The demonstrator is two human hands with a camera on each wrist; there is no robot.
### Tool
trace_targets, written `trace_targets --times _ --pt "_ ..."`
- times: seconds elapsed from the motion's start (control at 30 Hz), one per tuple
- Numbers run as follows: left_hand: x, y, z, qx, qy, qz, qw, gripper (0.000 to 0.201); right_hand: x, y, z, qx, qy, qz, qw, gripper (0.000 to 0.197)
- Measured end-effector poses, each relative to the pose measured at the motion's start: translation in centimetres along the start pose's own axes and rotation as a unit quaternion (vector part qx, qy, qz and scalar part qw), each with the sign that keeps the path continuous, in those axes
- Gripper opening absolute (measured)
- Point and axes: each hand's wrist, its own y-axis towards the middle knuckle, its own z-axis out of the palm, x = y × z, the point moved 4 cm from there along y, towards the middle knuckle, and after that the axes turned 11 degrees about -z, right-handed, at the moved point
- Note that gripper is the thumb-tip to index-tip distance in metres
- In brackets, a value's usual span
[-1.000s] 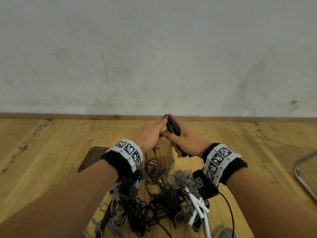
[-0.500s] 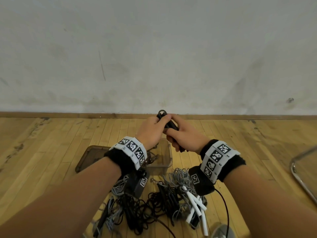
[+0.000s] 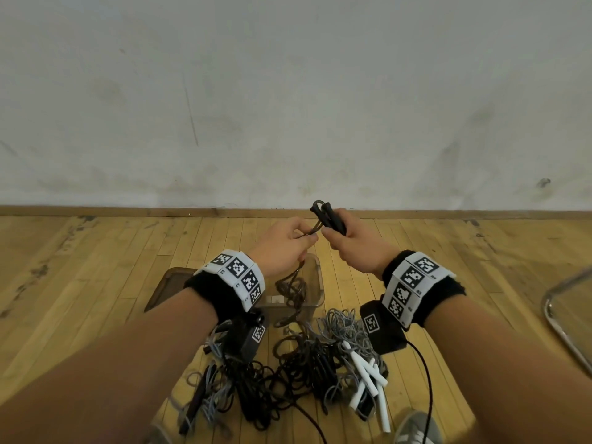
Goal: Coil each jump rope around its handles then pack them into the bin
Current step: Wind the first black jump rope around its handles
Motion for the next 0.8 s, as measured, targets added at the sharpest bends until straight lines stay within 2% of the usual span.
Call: trace_targets --times 0.1,0.17,0.23,0.3,0.37,0.47,0.53,0.6,0.67,0.7,0.77,0.8 --pt "-0.3 -0.5 -0.3 -0.026 0.122 0.057 0.991 0.018 -0.4 0.1 -0.2 0.013 -0.135 -0.011 0.991 0.026" --pt "-0.9 -1.0 -0.5 -0.055 0.231 0.098 0.966 0.022 -0.7 0.0 -0.1 0.048 -0.219 -0.007 0.975 0.013" --pt "-1.4 -1.3 -0.2 -0.054 0.306 0.133 0.941 0.023 -0.9 -0.2 0.3 0.094 -0.284 -0.004 0.954 0.014" --pt "-1.6 -1.4 0.0 -0.038 0.337 0.159 0.927 0.023 -0.8 -0.4 1.0 0.147 -0.327 -0.016 0.933 0.018" --pt "-1.5 -1.3 0.0 -0.027 0.327 0.176 0.928 0.024 -0.5 -0.7 1.7 0.188 -0.342 -0.037 0.920 0.022" --pt "-1.5 -1.2 -0.8 -0.031 0.226 0.167 0.959 0.023 -0.1 -1.0 2.0 0.212 -0.325 -0.063 0.920 0.021" --pt "-1.3 -0.9 -1.7 -0.022 0.112 0.132 0.985 0.023 0.1 -1.1 1.8 0.199 -0.276 -0.091 0.936 0.027" --pt "-1.1 -0.7 -2.1 0.013 0.009 0.092 0.996 0.025 0.1 -1.0 1.7 0.172 -0.225 -0.111 0.953 0.031" --pt "-1.0 -0.5 -1.8 0.067 -0.120 0.034 0.990 0.021 0.4 -0.8 1.6 0.137 -0.171 -0.115 0.969 0.031" --pt "-1.1 -0.4 -1.5 0.090 -0.194 0.003 0.977 0.021 0.6 -0.7 1.5 0.115 -0.144 -0.116 0.976 0.028" --pt "-1.4 -0.2 -1.1 0.098 -0.291 -0.032 0.951 0.028 1.1 -0.7 1.1 0.069 -0.106 -0.121 0.985 0.027" --pt "-1.4 -0.2 -1.0 0.085 -0.300 -0.035 0.949 0.030 1.3 -0.7 0.9 0.049 -0.091 -0.118 0.988 0.033"
